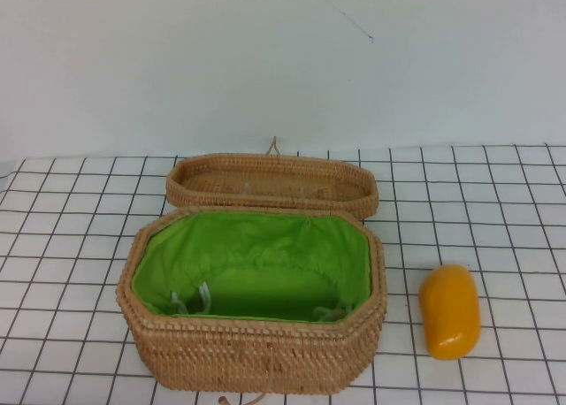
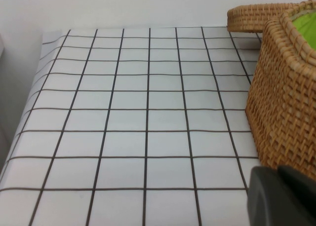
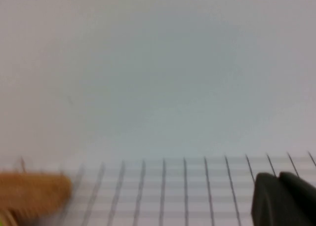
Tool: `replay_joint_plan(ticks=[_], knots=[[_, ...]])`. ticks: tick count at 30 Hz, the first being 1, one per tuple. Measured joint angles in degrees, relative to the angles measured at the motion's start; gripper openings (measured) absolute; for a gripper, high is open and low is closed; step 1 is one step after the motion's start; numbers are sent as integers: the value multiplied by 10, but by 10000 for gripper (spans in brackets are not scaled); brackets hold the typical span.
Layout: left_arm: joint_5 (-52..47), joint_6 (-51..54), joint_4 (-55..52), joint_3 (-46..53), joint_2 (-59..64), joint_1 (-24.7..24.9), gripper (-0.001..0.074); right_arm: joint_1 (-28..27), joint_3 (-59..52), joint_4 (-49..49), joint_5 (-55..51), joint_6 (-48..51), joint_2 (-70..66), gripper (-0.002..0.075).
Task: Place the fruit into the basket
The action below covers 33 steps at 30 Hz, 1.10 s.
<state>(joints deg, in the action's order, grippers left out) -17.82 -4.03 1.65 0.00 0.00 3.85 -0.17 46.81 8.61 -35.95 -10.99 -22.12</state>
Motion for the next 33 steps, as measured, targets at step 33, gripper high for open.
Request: replay_joint_plan(ticks=[33], knots=[[0,0,0,0,0,0,-3,20,185,-310,-219,174,-370,0]])
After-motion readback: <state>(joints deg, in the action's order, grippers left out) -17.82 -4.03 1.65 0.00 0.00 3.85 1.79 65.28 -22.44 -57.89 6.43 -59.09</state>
